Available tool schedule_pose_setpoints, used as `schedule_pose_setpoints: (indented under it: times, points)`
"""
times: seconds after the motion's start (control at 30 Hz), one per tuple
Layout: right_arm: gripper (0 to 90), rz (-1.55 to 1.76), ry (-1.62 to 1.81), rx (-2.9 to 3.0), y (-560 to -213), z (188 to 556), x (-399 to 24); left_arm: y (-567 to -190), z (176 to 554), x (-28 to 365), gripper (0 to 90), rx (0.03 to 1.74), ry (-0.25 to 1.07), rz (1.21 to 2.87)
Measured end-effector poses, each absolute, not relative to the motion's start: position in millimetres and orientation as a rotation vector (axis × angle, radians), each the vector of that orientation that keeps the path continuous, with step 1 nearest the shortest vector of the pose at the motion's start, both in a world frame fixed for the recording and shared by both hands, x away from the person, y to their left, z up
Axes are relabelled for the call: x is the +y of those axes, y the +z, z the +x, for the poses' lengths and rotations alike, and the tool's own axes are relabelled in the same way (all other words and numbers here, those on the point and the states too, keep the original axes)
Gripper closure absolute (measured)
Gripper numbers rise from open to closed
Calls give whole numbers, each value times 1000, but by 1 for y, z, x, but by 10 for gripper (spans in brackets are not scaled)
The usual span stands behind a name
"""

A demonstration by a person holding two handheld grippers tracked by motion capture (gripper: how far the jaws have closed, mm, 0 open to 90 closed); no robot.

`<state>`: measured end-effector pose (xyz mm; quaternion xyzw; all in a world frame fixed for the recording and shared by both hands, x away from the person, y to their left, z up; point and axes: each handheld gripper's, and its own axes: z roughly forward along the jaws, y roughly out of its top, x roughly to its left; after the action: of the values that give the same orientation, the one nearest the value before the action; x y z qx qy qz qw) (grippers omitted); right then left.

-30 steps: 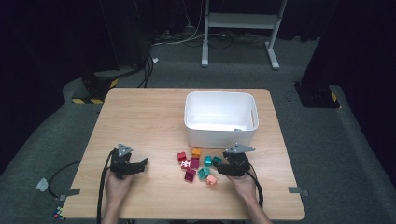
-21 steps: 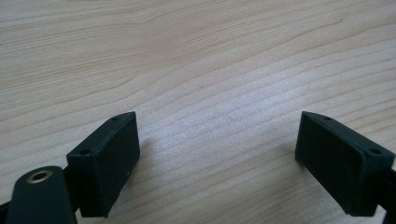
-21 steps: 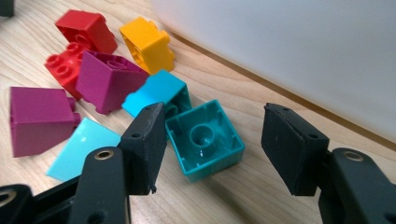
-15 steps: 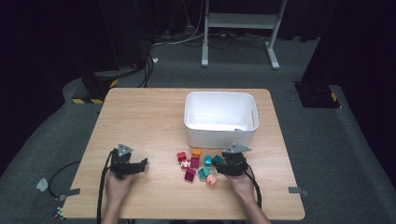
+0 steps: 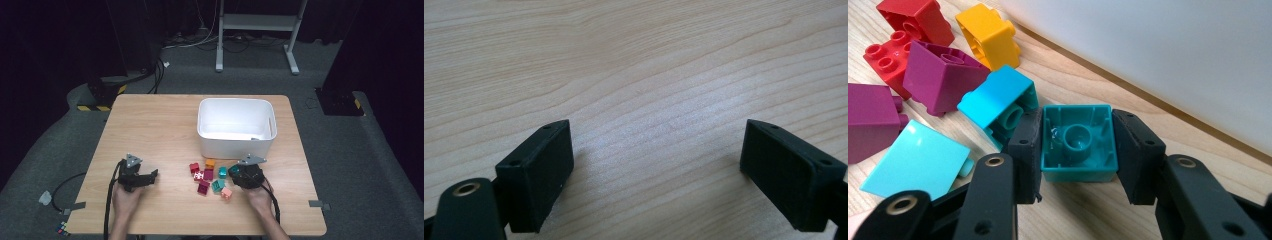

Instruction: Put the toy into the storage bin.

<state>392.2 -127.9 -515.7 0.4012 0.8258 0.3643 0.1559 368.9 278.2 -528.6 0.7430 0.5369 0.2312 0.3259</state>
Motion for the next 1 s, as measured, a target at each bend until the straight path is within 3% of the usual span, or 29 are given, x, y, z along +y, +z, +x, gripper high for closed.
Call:
schedule_pose_setpoints:
  times: [1.0]
  points:
    - [591,1112,1190,2332,-459,371,-171,-528,369,279,141,1407,606,1949]
